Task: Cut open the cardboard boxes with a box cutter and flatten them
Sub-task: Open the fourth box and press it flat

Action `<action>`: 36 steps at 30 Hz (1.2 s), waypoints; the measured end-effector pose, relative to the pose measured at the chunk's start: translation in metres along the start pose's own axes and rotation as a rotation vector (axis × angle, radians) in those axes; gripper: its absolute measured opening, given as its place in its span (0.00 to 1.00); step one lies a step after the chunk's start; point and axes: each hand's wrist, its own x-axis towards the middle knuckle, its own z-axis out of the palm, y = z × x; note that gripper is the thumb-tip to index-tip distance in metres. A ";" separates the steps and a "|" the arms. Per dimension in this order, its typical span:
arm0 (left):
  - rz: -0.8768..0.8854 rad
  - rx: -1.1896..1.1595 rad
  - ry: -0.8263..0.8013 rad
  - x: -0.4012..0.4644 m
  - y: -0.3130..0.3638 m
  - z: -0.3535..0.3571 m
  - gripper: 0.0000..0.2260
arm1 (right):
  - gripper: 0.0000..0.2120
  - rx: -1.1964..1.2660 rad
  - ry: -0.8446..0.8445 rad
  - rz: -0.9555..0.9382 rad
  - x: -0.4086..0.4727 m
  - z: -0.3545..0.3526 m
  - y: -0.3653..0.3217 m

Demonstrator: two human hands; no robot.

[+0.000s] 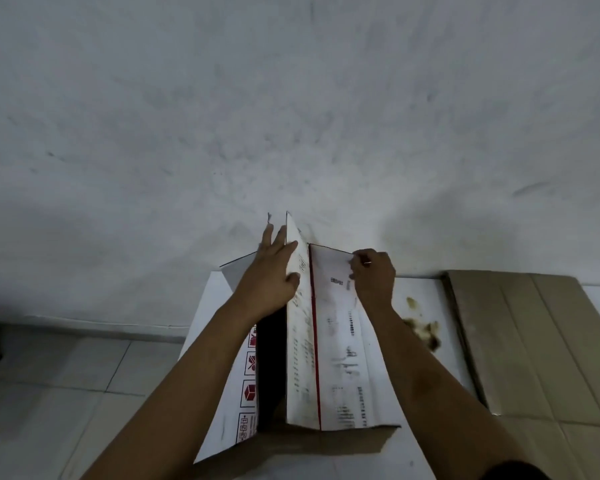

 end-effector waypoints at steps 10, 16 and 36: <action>0.085 -0.052 -0.001 -0.021 0.018 0.012 0.26 | 0.45 0.188 -0.293 0.280 0.014 0.046 -0.044; 0.085 -0.075 -0.016 -0.028 0.017 0.007 0.28 | 0.55 0.357 -0.607 0.456 0.000 0.023 -0.086; 0.018 -0.379 0.137 -0.092 -0.013 -0.033 0.37 | 0.32 -0.447 -0.497 0.099 -0.121 -0.088 -0.085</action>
